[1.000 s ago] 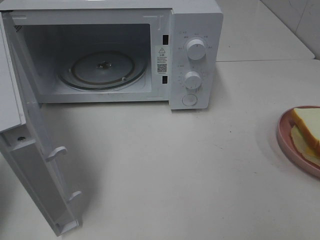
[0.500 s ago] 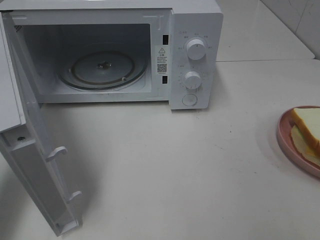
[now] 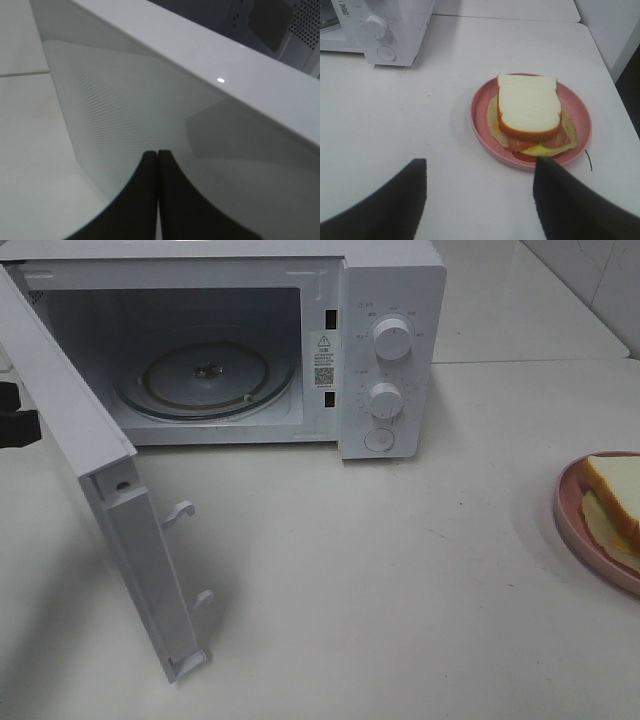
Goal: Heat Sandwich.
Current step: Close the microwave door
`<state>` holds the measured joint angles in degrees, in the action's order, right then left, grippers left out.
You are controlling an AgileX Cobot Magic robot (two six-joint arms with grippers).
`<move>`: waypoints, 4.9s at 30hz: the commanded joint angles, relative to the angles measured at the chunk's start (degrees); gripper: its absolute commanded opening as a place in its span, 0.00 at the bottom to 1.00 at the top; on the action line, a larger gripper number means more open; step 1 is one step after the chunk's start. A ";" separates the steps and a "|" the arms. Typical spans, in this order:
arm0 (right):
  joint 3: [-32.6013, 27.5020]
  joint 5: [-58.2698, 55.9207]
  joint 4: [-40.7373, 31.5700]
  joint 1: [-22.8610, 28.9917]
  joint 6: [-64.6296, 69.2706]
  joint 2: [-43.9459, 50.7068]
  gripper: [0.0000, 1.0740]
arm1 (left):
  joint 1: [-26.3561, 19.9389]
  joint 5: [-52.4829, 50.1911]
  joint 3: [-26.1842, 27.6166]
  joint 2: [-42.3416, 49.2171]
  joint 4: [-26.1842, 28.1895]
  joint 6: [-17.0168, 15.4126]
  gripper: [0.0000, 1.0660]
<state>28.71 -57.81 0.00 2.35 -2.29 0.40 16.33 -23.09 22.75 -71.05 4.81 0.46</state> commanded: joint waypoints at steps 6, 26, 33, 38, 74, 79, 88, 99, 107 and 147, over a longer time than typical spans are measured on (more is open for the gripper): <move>-0.06 0.69 0.00 -0.17 0.00 1.43 0.57 | 2.41 -5.73 -0.11 -4.98 0.29 -0.06 0.00; -0.06 0.69 0.00 -0.17 0.00 1.43 0.57 | 12.26 -7.33 10.83 -18.22 16.62 22.63 0.00; -0.06 0.69 0.00 -0.17 0.00 1.43 0.57 | 16.79 -7.28 15.70 -21.60 31.05 42.06 0.00; -0.06 0.69 0.00 -0.17 0.00 1.43 0.57 | 19.48 -7.96 19.37 -23.66 42.80 58.90 0.00; -0.06 0.69 0.00 -0.17 0.00 1.43 0.57 | 26.87 -27.90 26.99 -39.25 51.11 121.87 0.00; -0.06 0.69 0.00 -0.17 0.00 1.43 0.57 | 29.74 -35.64 30.37 -43.66 51.62 122.96 0.00; -0.06 0.69 0.00 -0.17 0.00 1.43 0.57 | 30.94 -41.42 38.90 -49.73 53.51 126.11 0.00; -0.06 0.69 0.00 -0.17 0.00 1.43 0.57 | 30.94 -41.02 44.12 -50.94 55.12 126.17 0.00; -0.06 0.69 0.00 -0.17 0.00 1.43 0.57 | 30.94 -41.02 44.12 -50.94 55.46 125.71 0.00; -0.06 0.69 0.00 -0.17 0.06 1.43 0.57 | 24.87 49.85 38.10 -25.95 83.82 84.68 0.00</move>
<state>28.71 -57.81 0.00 2.35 -2.29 0.40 42.57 21.31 61.02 -98.32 93.91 91.50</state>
